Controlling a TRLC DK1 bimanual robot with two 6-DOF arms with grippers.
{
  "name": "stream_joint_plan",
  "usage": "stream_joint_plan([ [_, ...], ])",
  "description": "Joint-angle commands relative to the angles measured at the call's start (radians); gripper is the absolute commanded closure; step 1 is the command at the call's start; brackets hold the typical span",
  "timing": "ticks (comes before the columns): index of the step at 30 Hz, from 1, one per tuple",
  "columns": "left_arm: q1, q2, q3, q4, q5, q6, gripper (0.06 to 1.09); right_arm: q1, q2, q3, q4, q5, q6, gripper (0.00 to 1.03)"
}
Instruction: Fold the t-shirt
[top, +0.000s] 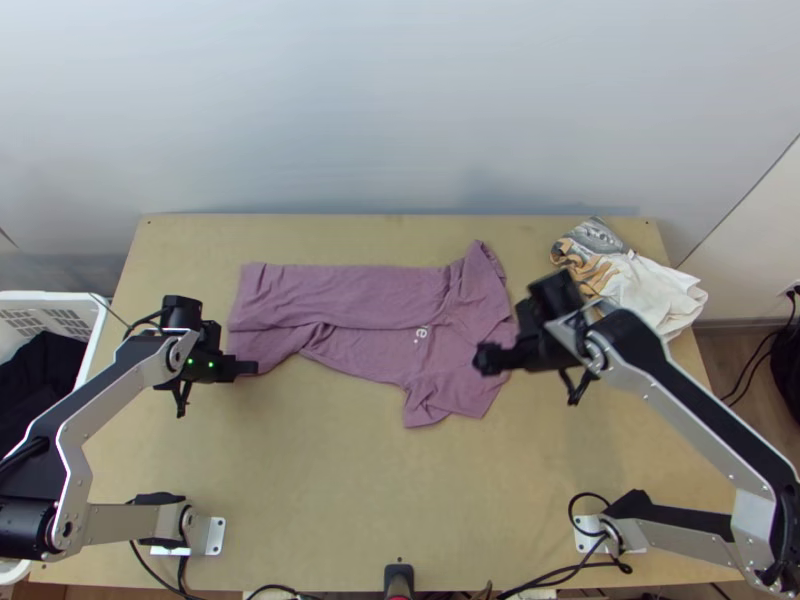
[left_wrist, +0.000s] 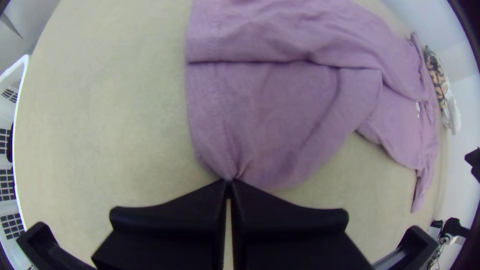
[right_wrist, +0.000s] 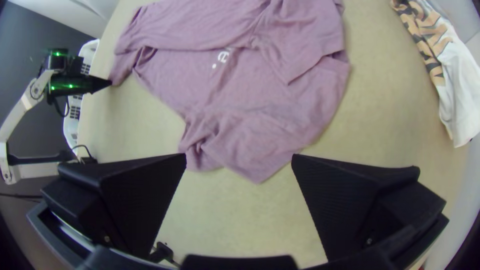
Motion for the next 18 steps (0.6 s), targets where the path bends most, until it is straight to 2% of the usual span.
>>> stream_joint_plan([
  [1,-0.014,-0.035,0.034,0.001,-0.003,-0.021,1.05,0.112,0.024,-0.120,0.022,0.000,-0.016,0.05],
  [10,-0.013,-0.085,0.152,-0.081,-0.001,-0.054,1.05,0.181,0.090,-0.273,0.181,0.006,-0.025,0.05],
  [18,-0.013,-0.088,0.185,-0.097,-0.001,-0.070,1.05,0.189,0.163,-0.318,0.298,0.078,-0.027,0.05],
])
